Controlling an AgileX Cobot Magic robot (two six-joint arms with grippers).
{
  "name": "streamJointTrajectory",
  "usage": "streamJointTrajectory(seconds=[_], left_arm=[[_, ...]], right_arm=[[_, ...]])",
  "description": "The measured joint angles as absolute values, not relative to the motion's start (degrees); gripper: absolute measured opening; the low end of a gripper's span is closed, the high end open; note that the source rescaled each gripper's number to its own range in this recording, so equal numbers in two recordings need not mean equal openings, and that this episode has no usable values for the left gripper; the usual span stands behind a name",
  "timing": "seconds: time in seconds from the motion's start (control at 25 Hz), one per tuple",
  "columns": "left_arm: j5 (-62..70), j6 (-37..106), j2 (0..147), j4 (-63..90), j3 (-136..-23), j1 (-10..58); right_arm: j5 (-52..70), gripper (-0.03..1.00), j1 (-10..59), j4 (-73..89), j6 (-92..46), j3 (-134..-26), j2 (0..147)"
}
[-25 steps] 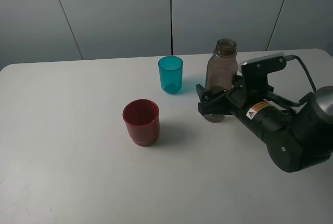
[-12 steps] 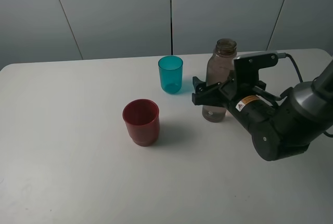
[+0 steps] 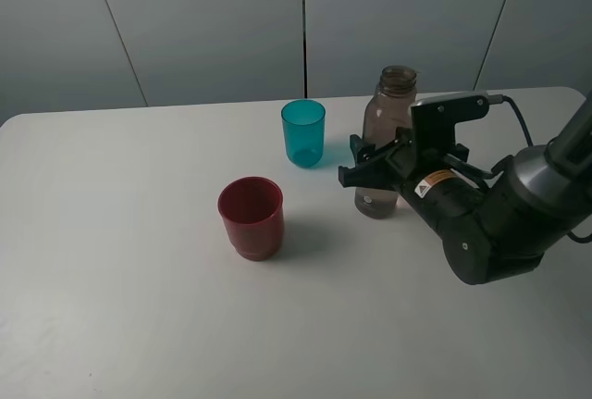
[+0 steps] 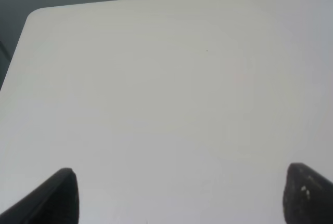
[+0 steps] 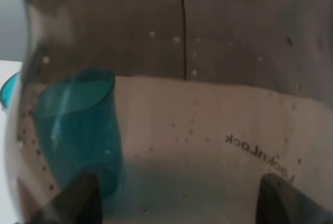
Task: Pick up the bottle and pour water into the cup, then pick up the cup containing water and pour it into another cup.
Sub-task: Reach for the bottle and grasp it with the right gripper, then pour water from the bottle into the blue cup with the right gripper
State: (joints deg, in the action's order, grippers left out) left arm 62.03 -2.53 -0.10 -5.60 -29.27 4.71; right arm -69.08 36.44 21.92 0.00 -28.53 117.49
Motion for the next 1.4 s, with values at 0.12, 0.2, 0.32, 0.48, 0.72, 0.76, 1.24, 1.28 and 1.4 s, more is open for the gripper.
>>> streamJointTrajectory(seconds=[0.12,0.2,0.32,0.48,0.72,0.76,1.24,1.28,1.4], left_arm=[[62.0,-2.5,-0.1,-5.6,-29.3,4.7],[62.0,-2.5,-0.1,-5.6,-29.3,4.7],[62.0,-2.5,-0.1,-5.6,-29.3,4.7],[62.0,-2.5,-0.1,-5.6,-29.3,4.7],[62.0,-2.5,-0.1,-5.6,-29.3,4.7],[62.0,-2.5,-0.1,-5.6,-29.3,4.7],[62.0,-2.5,-0.1,-5.6,-29.3,4.7],[62.0,-2.5,-0.1,-5.6,-29.3,4.7],[62.0,-2.5,-0.1,-5.6,-29.3,4.7]], right_arm=[[-69.1,0.05,36.4,22.0,-0.3,-28.5,117.5],[-69.1,0.05,36.4,22.0,-0.3,-28.5,117.5],[-69.1,0.05,36.4,22.0,-0.5,-28.5,117.5],[-69.1,0.05,36.4,22.0,-0.7,-28.5,117.5],[-66.7,0.05,36.5,22.2,-5.8,-28.5,115.7],[-65.1,0.05,36.5,22.7,-8.1,-28.5,114.5],[-36.8,0.05,32.3,26.6,-40.7,-42.3,107.5],[-35.8,0.05,31.8,26.6,-42.6,-43.6,107.5],[-34.9,0.05,30.7,27.2,-49.7,-46.8,107.5]])
